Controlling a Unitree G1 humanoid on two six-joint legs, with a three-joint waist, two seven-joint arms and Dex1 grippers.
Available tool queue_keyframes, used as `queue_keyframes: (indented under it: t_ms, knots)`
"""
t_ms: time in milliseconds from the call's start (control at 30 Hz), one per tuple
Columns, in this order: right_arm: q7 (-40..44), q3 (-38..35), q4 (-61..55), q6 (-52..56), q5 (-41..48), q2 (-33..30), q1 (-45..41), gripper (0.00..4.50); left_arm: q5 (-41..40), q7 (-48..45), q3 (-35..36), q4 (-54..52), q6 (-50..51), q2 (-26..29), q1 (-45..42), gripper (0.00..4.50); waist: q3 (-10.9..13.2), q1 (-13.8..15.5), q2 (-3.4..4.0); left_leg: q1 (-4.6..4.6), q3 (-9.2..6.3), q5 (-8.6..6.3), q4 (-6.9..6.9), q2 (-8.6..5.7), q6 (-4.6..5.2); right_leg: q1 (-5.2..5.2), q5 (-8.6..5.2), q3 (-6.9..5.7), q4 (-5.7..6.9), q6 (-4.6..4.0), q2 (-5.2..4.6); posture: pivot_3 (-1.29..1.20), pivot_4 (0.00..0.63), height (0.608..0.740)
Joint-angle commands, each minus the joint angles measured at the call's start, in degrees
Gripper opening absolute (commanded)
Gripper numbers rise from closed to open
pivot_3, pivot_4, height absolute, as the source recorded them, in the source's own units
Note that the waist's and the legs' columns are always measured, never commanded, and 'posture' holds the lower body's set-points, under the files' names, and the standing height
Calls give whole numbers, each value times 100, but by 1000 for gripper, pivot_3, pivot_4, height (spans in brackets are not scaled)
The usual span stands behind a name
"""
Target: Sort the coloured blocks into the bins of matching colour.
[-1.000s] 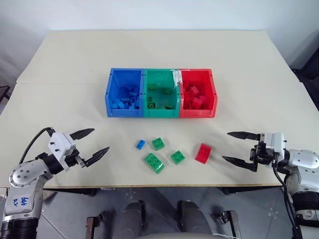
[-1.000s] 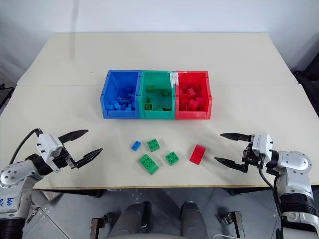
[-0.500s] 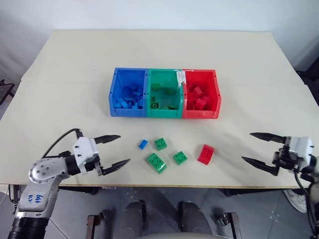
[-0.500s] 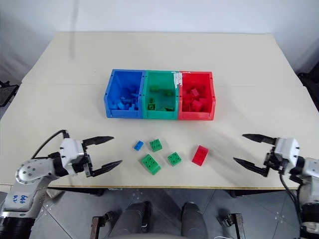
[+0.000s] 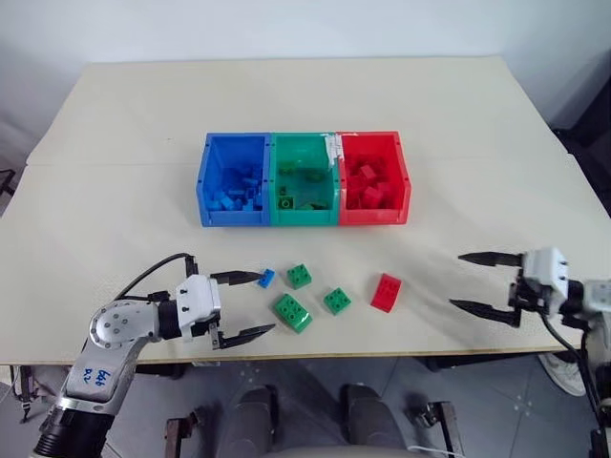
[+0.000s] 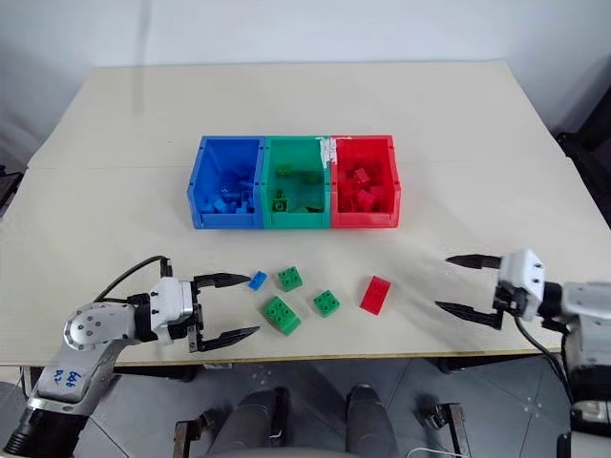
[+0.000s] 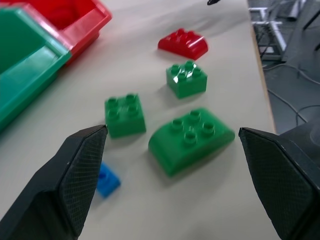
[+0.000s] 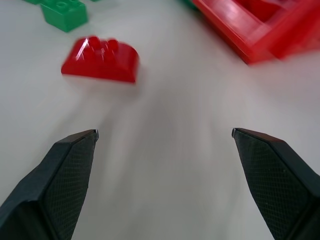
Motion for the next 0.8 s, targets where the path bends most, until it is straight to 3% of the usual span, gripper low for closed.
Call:
queue_keyframes:
  t_ms: [33,500,667,800]
  knots:
    - [467,714,-354,130,-317,-47,-434,4500,-11,63,207,-197,-89,92,137,4471,0,15,0,-2,1,0,2,1,1,0,0,0,0,0,-2,0,150,740]
    - [572,3796,1036,-912,-263,148,-2554,4500,-6,311,659,-299,-119,153,668,4471,0,1,0,-14,1,-6,-1,3,4,-19,-2,-9,0,-4,-9,0,150,740]
    - [572,4252,1524,-1008,-101,378,-2945,4500,42,436,632,-333,-128,119,700,4471,0,-3,-1,-14,1,-7,1,9,3,-20,-2,-12,2,-4,-5,0,150,740]
    - [572,4552,1399,-870,221,313,-2951,3579,42,509,696,-345,-150,136,767,4500,0,-33,-1,-12,1,-9,0,15,-2,-22,-5,-15,6,-12,-2,0,150,740]
